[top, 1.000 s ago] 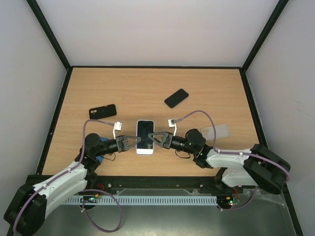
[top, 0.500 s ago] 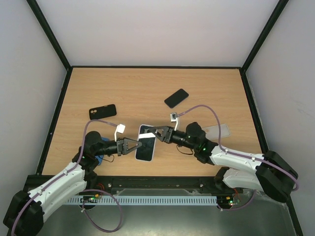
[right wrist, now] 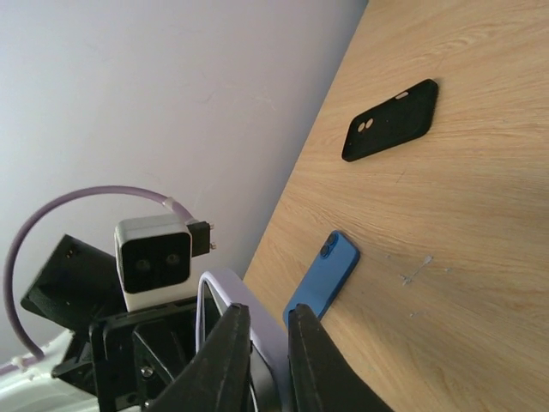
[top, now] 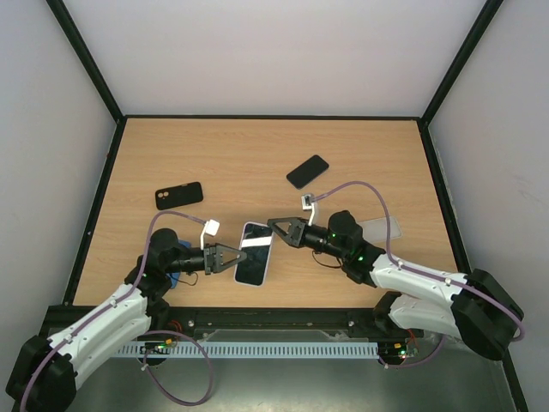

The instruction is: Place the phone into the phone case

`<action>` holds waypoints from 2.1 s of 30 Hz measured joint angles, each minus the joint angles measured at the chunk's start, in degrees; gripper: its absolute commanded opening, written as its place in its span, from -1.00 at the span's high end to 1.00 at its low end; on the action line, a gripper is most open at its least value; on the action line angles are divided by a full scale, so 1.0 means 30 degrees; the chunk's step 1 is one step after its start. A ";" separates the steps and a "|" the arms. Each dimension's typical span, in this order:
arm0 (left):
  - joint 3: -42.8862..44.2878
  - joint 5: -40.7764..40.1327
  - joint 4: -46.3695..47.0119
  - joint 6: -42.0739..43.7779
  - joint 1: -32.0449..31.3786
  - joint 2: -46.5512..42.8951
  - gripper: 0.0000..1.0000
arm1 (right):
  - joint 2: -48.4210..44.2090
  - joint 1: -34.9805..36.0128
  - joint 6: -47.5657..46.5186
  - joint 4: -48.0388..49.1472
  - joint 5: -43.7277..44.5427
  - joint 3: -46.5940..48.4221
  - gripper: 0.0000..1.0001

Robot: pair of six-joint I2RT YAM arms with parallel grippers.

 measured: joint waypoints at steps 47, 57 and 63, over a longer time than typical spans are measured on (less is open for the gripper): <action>0.1807 -0.0874 -0.2441 0.2353 -0.0044 0.0940 0.95 | -0.1472 -0.0058 -0.1902 -0.2288 -0.0415 0.0168 0.96; 0.2011 -0.2346 -0.2616 0.1661 -0.0102 0.0809 0.95 | -0.1836 -0.0036 -0.1574 -0.1960 -0.0561 -0.0204 -0.19; 0.2266 -0.4036 -0.1982 0.0495 -0.0066 0.1005 0.95 | -0.1690 -0.0029 -0.0087 -0.1035 -0.1537 -0.0816 -0.42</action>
